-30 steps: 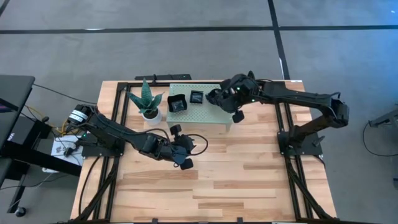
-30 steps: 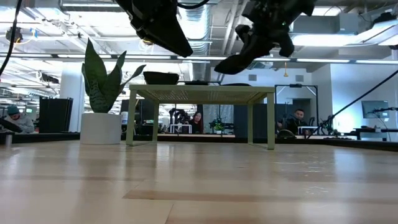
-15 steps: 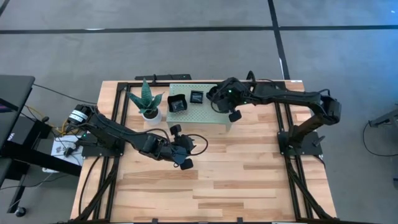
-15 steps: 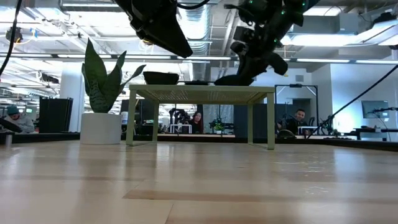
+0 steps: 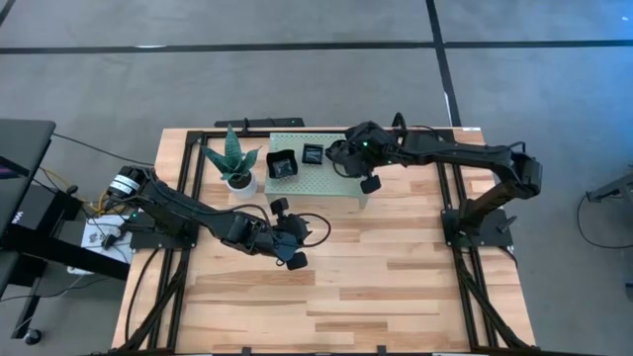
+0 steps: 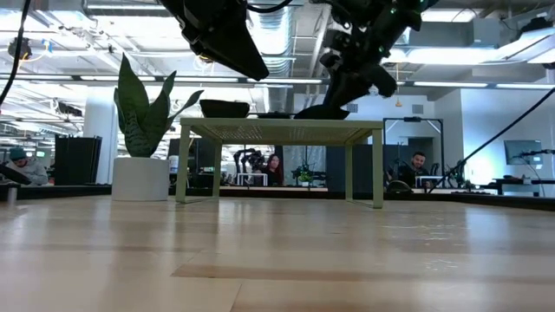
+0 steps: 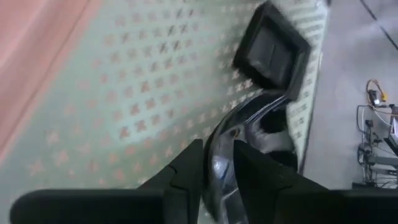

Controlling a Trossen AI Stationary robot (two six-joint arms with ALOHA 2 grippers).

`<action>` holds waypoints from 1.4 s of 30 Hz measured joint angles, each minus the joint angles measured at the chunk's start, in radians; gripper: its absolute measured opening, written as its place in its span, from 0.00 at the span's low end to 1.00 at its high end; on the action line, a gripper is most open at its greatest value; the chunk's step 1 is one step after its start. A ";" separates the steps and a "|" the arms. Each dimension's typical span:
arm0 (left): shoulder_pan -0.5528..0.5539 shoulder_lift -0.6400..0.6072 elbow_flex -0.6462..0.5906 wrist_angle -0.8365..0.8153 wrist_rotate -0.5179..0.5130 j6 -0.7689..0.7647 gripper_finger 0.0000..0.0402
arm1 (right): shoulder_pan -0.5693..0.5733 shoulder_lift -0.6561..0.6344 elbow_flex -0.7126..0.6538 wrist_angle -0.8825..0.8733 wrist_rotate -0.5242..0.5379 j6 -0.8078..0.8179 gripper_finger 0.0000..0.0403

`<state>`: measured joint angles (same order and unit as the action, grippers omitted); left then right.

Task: Pick & Place Mini shaped plates
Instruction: Return to Home Position

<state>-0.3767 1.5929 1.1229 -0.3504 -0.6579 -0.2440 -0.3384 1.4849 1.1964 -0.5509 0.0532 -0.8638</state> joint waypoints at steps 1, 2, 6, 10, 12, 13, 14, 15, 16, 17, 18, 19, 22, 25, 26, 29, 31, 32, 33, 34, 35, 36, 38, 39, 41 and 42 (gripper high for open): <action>0.000 0.000 0.000 0.000 0.000 0.000 0.28 | 0.003 0.000 0.012 -0.009 0.000 0.016 0.21; 0.000 0.000 0.000 0.000 0.000 0.000 0.28 | 0.005 0.000 0.023 -0.031 0.000 0.027 0.21; 0.000 0.000 0.000 0.000 0.000 0.000 0.28 | 0.012 0.000 0.083 -0.149 0.000 0.068 0.21; 0.000 0.000 0.000 0.000 0.000 0.000 0.28 | 0.007 -0.001 0.123 -0.203 0.000 0.134 0.20; 0.000 0.000 0.000 0.000 0.000 0.000 0.28 | -0.004 -0.001 0.123 -0.216 0.000 0.151 0.19; 0.000 0.000 0.000 0.000 0.000 0.000 0.28 | -0.010 -0.001 0.123 -0.226 0.000 0.160 0.18; 0.000 0.000 0.000 0.000 0.000 0.000 0.28 | -0.014 -0.001 0.123 -0.231 0.000 0.168 0.17; 0.000 0.000 0.000 0.000 0.000 0.000 0.28 | -0.018 -0.001 0.123 -0.236 0.000 0.175 0.16; 0.000 0.000 0.000 0.000 0.000 0.000 0.28 | -0.020 -0.001 0.123 -0.241 0.000 0.180 0.14; 0.000 0.000 0.000 0.000 0.000 0.000 0.28 | -0.022 -0.001 0.123 -0.244 0.000 0.183 0.12; 0.000 0.000 0.000 0.000 0.000 0.000 0.28 | -0.027 -0.001 0.123 -0.250 -0.001 0.185 0.10; 0.000 0.000 -0.001 0.000 0.000 0.000 0.28 | -0.030 0.003 0.123 -0.258 -0.002 0.185 0.08; -0.001 0.000 -0.001 0.000 0.001 0.000 0.28 | -0.036 0.010 0.106 -0.253 -0.003 0.184 0.02; -0.001 0.000 -0.001 0.000 0.005 -0.001 0.28 | -0.048 0.009 0.087 -0.244 0.001 0.176 0.01; -0.001 0.000 -0.001 0.000 0.007 -0.001 0.28 | -0.052 0.009 0.085 -0.252 0.012 0.179 0.01; -0.001 0.000 -0.001 0.000 0.007 0.000 0.28 | -0.062 0.008 0.085 -0.236 0.082 0.185 0.01; -0.001 0.000 -0.001 0.000 0.007 0.000 0.28 | -0.074 0.008 0.085 -0.214 0.099 0.185 0.00; -0.001 0.000 -0.001 0.000 0.007 0.000 0.28 | -0.082 0.008 0.085 -0.201 0.102 0.185 0.00; -0.001 0.000 -0.001 0.000 0.008 0.000 0.28 | -0.088 0.008 0.085 -0.195 0.102 0.185 0.00; 0.000 0.000 -0.001 0.000 0.007 0.000 0.28 | -0.094 0.008 0.085 -0.193 0.102 0.185 0.01; 0.000 0.000 -0.001 0.000 0.008 0.000 0.28 | -0.098 0.008 0.085 -0.196 0.103 0.185 0.01; 0.000 0.000 -0.001 0.000 0.008 -0.001 0.28 | -0.099 0.008 0.085 -0.201 0.103 0.185 0.01; -0.001 0.000 -0.001 0.000 0.008 0.000 0.28 | -0.092 0.002 0.085 -0.215 0.103 0.209 0.00; -0.001 0.000 -0.001 0.000 0.008 0.000 0.28 | -0.084 -0.004 0.085 -0.223 0.103 0.227 0.00; 0.000 0.000 -0.001 0.000 0.008 0.000 0.28 | -0.054 -0.014 0.100 -0.255 0.103 0.257 0.01; 0.000 0.000 -0.001 0.000 0.008 0.001 0.28 | -0.036 -0.022 0.109 -0.283 0.103 0.260 0.01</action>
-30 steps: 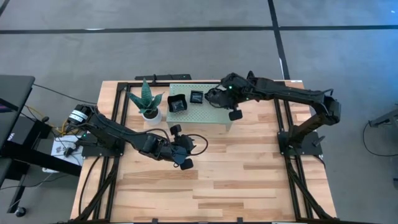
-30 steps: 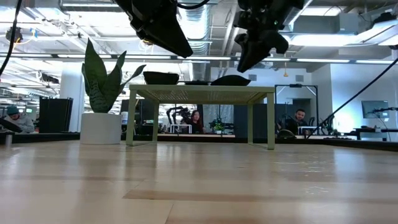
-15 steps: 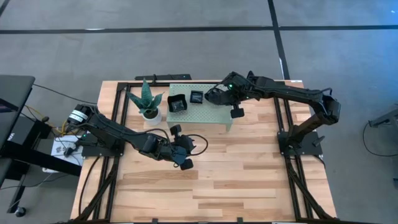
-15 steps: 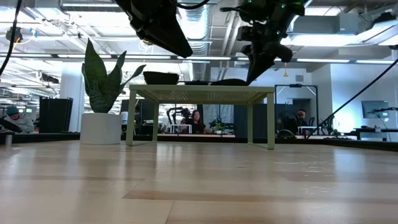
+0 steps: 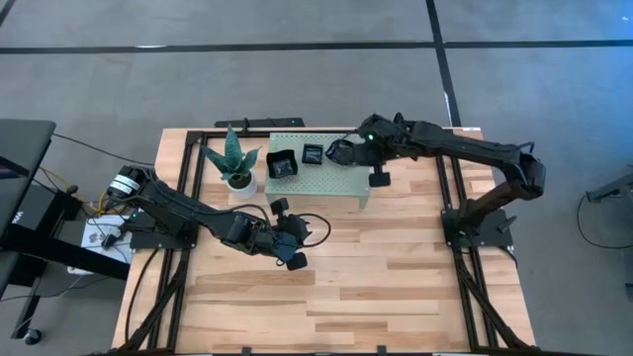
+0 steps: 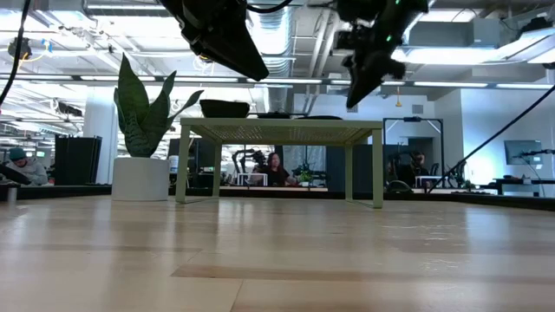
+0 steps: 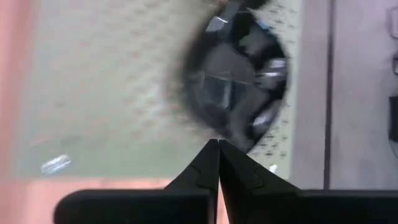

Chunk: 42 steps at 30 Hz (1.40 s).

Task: Pick & Place Mini shaped plates
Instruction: Return to Home Position

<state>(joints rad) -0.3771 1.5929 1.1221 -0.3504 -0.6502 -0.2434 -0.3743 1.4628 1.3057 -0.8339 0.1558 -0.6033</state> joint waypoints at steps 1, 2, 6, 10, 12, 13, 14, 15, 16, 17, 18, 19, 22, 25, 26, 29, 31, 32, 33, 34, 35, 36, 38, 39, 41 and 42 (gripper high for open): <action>0.000 0.000 0.000 0.000 0.000 0.000 0.28 | 0.022 -0.010 0.010 -0.035 0.001 0.000 0.01; 0.000 -0.003 0.000 -0.001 0.000 0.000 0.28 | 0.046 -0.024 0.021 -0.061 0.001 0.000 0.01; -0.003 -0.048 -0.001 -0.017 -0.002 0.003 0.28 | 0.130 -0.133 0.047 -0.120 0.000 0.021 0.00; -0.003 -0.157 -0.018 -0.059 -0.069 0.048 0.28 | 0.183 -0.284 0.047 -0.158 0.000 0.141 0.00; -0.003 -0.247 -0.058 -0.060 -0.120 0.059 0.28 | 0.203 -0.369 0.033 -0.163 -0.004 0.253 0.00; -0.003 -0.297 -0.084 -0.059 -0.135 0.057 0.28 | 0.211 -0.414 0.009 -0.164 -0.012 0.299 0.00; -0.004 -0.355 -0.116 -0.059 -0.140 0.054 0.28 | 0.222 -0.460 -0.025 -0.152 -0.021 0.333 0.00; -0.004 -0.412 -0.152 -0.061 -0.140 0.047 0.28 | 0.233 -0.511 -0.070 -0.126 -0.028 0.361 0.00; -0.005 -0.471 -0.190 -0.059 -0.140 0.034 0.28 | 0.246 -0.562 -0.123 -0.084 -0.028 0.387 0.00; -0.007 -0.536 -0.233 -0.057 -0.141 0.020 0.28 | 0.258 -0.613 -0.182 -0.038 -0.028 0.406 0.00; -0.009 -0.600 -0.280 -0.055 -0.143 0.006 0.28 | 0.269 -0.661 -0.247 0.013 -0.028 0.416 0.00; -0.009 -0.666 -0.329 -0.051 -0.143 0.002 0.28 | 0.281 -0.710 -0.314 0.071 -0.028 0.423 0.00; -0.009 -0.859 -0.489 0.053 -0.138 0.000 0.28 | 0.306 -0.847 -0.507 0.274 -0.028 0.436 0.00; -0.009 -1.035 -0.649 0.262 -0.065 0.080 0.28 | 0.323 -0.962 -0.680 0.492 -0.028 0.437 0.00; -0.009 -1.087 -0.699 0.324 -0.021 0.134 0.28 | 0.326 -0.993 -0.732 0.558 -0.028 0.437 0.00; -0.009 -1.230 -0.835 0.489 0.128 0.262 0.28 | 0.330 -1.079 -0.873 0.735 -0.030 0.438 0.00; -0.009 -1.314 -0.913 0.578 0.198 0.324 0.28 | 0.329 -1.127 -0.956 0.839 -0.035 0.440 0.00; -0.009 -1.353 -0.948 0.612 0.226 0.348 0.28 | 0.329 -1.148 -0.996 0.888 -0.041 0.440 0.00; -0.009 -1.390 -0.978 0.635 0.246 0.368 0.28 | 0.330 -1.166 -1.032 0.932 -0.048 0.440 0.01; -0.009 -1.426 -1.005 0.649 0.259 0.378 0.28 | 0.329 -1.180 -1.061 0.973 -0.051 0.439 0.01; -0.010 -1.461 -1.030 0.653 0.262 0.386 0.28 | 0.326 -1.194 -1.084 1.013 -0.053 0.440 0.01; -0.010 -1.495 -1.051 0.654 0.262 0.389 0.28 | 0.323 -1.208 -1.097 1.032 -0.053 0.440 0.01; -0.010 -1.555 -1.086 0.656 0.262 0.389 0.28 | 0.319 -1.239 -1.113 1.020 -0.053 0.439 0.01; -0.010 -1.582 -1.102 0.656 0.262 0.389 0.28 | 0.319 -1.251 -1.120 1.003 -0.054 0.440 0.01; -0.009 -1.593 -1.116 0.652 0.261 0.391 0.28 | 0.320 -1.275 -1.140 0.949 -0.055 0.451 0.01; -0.009 -1.589 -1.116 0.647 0.263 0.396 0.28 | 0.320 -1.288 -1.150 0.928 -0.056 0.469 0.01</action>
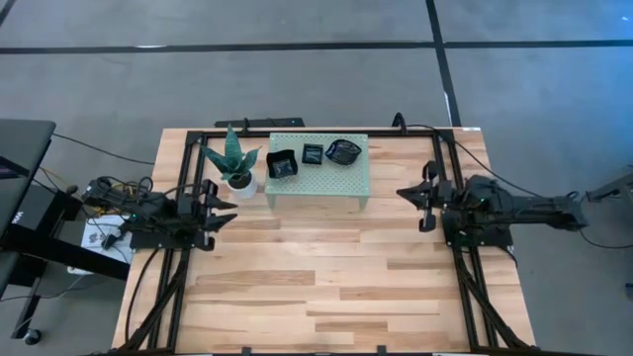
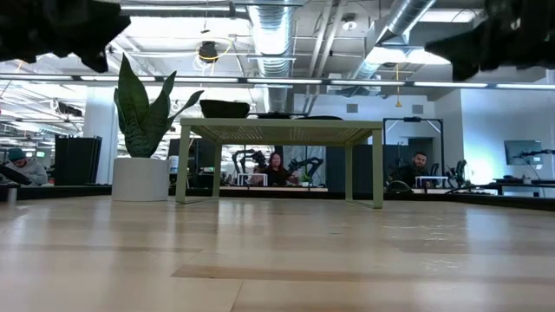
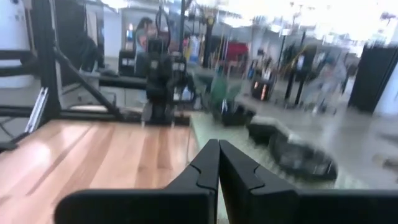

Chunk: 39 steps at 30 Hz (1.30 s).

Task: Pick & Place Mini shaped plates
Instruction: Return to Home Position

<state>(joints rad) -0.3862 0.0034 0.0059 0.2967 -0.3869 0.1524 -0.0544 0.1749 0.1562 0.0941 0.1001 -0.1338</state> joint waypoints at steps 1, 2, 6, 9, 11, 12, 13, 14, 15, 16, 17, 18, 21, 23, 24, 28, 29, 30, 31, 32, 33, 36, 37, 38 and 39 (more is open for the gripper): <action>0.000 0.004 0.000 0.006 0.004 0.004 0.28 | 0.000 -0.010 -0.009 -0.012 0.000 0.023 0.01; 0.000 0.006 0.000 0.010 0.003 0.011 0.28 | 0.003 -0.020 -0.021 -0.010 0.000 0.046 0.01; 0.000 0.009 0.000 0.002 0.003 0.026 0.28 | 0.002 -0.073 -0.090 0.017 -0.003 0.059 0.01; 0.000 0.009 0.000 0.001 0.003 0.027 0.28 | 0.001 -0.119 -0.139 0.027 0.002 0.057 0.01; 0.000 0.009 0.000 0.001 0.002 0.027 0.28 | 0.001 -0.147 -0.149 0.021 0.002 0.057 0.01; 0.000 0.009 0.000 0.001 0.000 0.027 0.28 | 0.001 -0.157 -0.149 0.010 0.002 0.057 0.01; 0.000 0.009 0.000 0.001 -0.001 0.027 0.28 | 0.001 -0.161 -0.149 0.008 0.002 0.057 0.01; 0.000 0.009 0.000 0.001 -0.001 0.026 0.28 | 0.003 -0.165 -0.149 0.004 -0.001 0.057 0.01; 0.000 0.009 0.000 0.001 -0.001 0.026 0.28 | 0.004 -0.171 -0.149 -0.001 -0.003 0.057 0.01; 0.000 0.011 0.000 0.001 -0.001 0.026 0.28 | 0.005 -0.173 -0.149 0.000 -0.008 0.057 0.01; 0.000 0.012 0.000 0.001 -0.001 0.025 0.28 | 0.008 -0.173 -0.149 -0.004 -0.014 0.057 0.01; 0.000 0.012 0.000 0.001 -0.001 0.025 0.28 | 0.008 -0.173 -0.149 -0.017 -0.017 0.057 0.01; 0.000 0.012 0.000 0.003 -0.001 0.023 0.28 | 0.008 -0.173 -0.149 -0.056 -0.018 0.057 0.01; 0.000 0.013 0.000 0.003 -0.001 0.023 0.28 | 0.008 -0.173 -0.149 -0.068 -0.021 0.057 0.01; 0.000 0.013 0.000 0.003 -0.001 0.023 0.28 | 0.008 -0.171 -0.149 -0.066 -0.021 0.057 0.01; 0.000 0.020 0.000 0.008 -0.001 0.023 0.28 | 0.008 -0.169 -0.150 -0.066 -0.021 0.056 0.01; 0.000 0.022 0.000 0.008 -0.001 0.023 0.28 | 0.008 -0.169 -0.150 -0.066 -0.021 0.056 0.01; 0.000 0.025 0.000 0.008 -0.001 0.023 0.28 | 0.008 -0.169 -0.150 -0.066 -0.021 0.056 0.01; 0.000 0.028 0.000 0.008 -0.001 0.023 0.28 | 0.008 -0.169 -0.150 -0.066 -0.021 0.056 0.01; 0.000 0.032 0.000 0.009 -0.001 0.023 0.28 | 0.008 -0.169 -0.150 -0.065 -0.021 0.056 0.01; 0.000 0.037 0.000 0.009 -0.001 0.023 0.28 | 0.008 -0.169 -0.150 -0.065 -0.021 0.056 0.01; 0.000 0.053 0.000 0.011 -0.001 0.023 0.28 | 0.008 -0.169 -0.150 -0.065 -0.021 0.056 0.01; 0.000 0.059 0.000 0.011 -0.001 0.023 0.28 | 0.008 -0.169 -0.150 -0.065 -0.021 0.056 0.01; 0.000 0.064 0.000 0.011 -0.001 0.023 0.28 | 0.008 -0.169 -0.150 -0.065 -0.021 0.056 0.01; 0.000 0.071 0.000 0.011 -0.001 0.023 0.28 | 0.008 -0.169 -0.150 -0.065 -0.021 0.056 0.01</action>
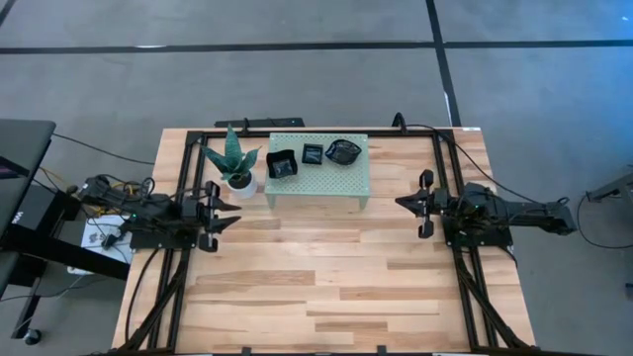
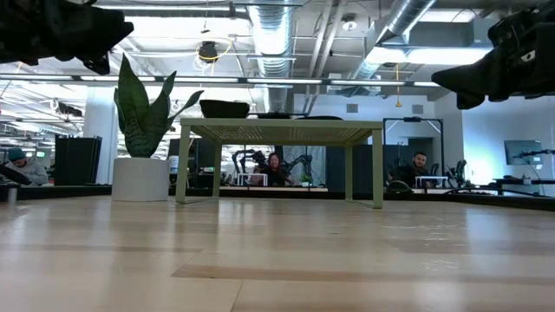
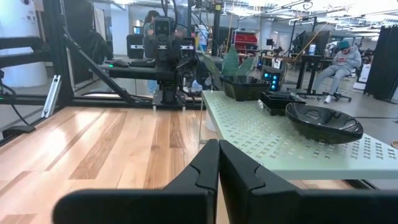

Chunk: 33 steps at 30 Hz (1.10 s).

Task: Pick & Place Mini shaped plates
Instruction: Return to Home Position

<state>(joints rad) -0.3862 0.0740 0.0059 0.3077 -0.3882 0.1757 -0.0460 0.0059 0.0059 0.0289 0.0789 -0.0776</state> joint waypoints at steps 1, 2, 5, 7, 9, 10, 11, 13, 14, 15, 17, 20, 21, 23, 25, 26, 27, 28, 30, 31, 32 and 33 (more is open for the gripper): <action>0.000 0.006 0.000 0.000 0.000 0.000 0.28 | 0.000 0.000 0.000 0.000 0.000 0.000 0.01; 0.000 0.012 0.000 0.000 0.000 0.000 0.28 | 0.000 0.000 0.000 0.000 0.000 0.000 0.01; 0.000 0.032 0.000 0.000 0.000 0.000 0.28 | 0.000 0.000 0.000 0.000 0.000 0.000 0.01; 0.000 0.046 0.000 0.000 0.000 0.000 0.28 | 0.000 0.000 0.000 0.000 0.000 0.000 0.01; 0.000 0.060 0.000 0.001 0.000 0.000 0.28 | 0.000 0.000 0.000 0.000 0.000 0.000 0.01; 0.000 0.067 0.000 0.001 0.000 0.000 0.28 | 0.000 0.000 0.000 0.000 0.000 0.000 0.01; 0.000 0.074 0.000 0.001 0.000 0.000 0.28 | 0.000 0.000 0.000 0.000 0.000 0.000 0.01; 0.000 0.088 0.000 0.001 0.000 0.000 0.28 | 0.000 0.000 0.000 0.000 0.000 0.000 0.01; 0.000 0.094 0.000 0.001 0.000 0.000 0.28 | 0.000 0.000 0.000 0.000 0.000 0.000 0.01; 0.000 0.101 0.000 0.001 0.000 0.000 0.28 | 0.000 0.000 -0.001 0.000 0.000 0.000 0.01; 0.000 0.114 0.000 0.001 0.000 0.000 0.28 | 0.000 0.000 -0.001 0.000 0.000 0.000 0.01; 0.000 0.134 0.000 0.002 0.000 0.000 0.28 | 0.000 0.000 -0.001 0.000 0.000 0.000 0.01; 0.000 0.141 0.000 0.002 0.000 0.000 0.28 | 0.000 0.000 -0.001 0.000 0.000 0.000 0.01; 0.000 0.153 0.000 0.004 0.000 0.000 0.28 | 0.000 0.000 -0.001 0.000 0.000 0.000 0.01; 0.000 0.164 0.000 0.005 0.000 0.000 0.28 | 0.000 0.000 -0.001 0.000 0.000 0.000 0.01; 0.000 0.168 0.000 0.005 0.000 0.000 0.28 | 0.000 0.000 -0.001 0.000 0.000 0.000 0.01; 0.000 0.173 0.000 0.006 0.000 0.000 0.28 | 0.000 0.000 -0.001 0.000 0.000 0.000 0.01; 0.000 0.178 0.000 0.006 0.000 0.000 0.28 | 0.000 0.000 -0.001 0.000 0.000 0.000 0.01; 0.000 0.188 0.000 0.006 0.000 0.000 0.28 | 0.000 0.000 -0.001 0.000 0.000 0.000 0.01; 0.000 0.192 0.000 0.007 0.000 0.000 0.28 | 0.000 0.000 -0.001 0.000 0.000 0.000 0.01; 0.000 0.197 0.000 0.007 0.000 0.000 0.28 | 0.000 0.000 -0.001 0.000 0.000 0.000 0.01; 0.000 0.201 0.000 0.007 0.000 0.000 0.28 | 0.000 0.000 -0.001 0.000 0.000 0.000 0.01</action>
<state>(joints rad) -0.3862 0.2753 0.0059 0.3146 -0.3882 0.1754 -0.0460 0.0059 0.0048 0.0292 0.0792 -0.0779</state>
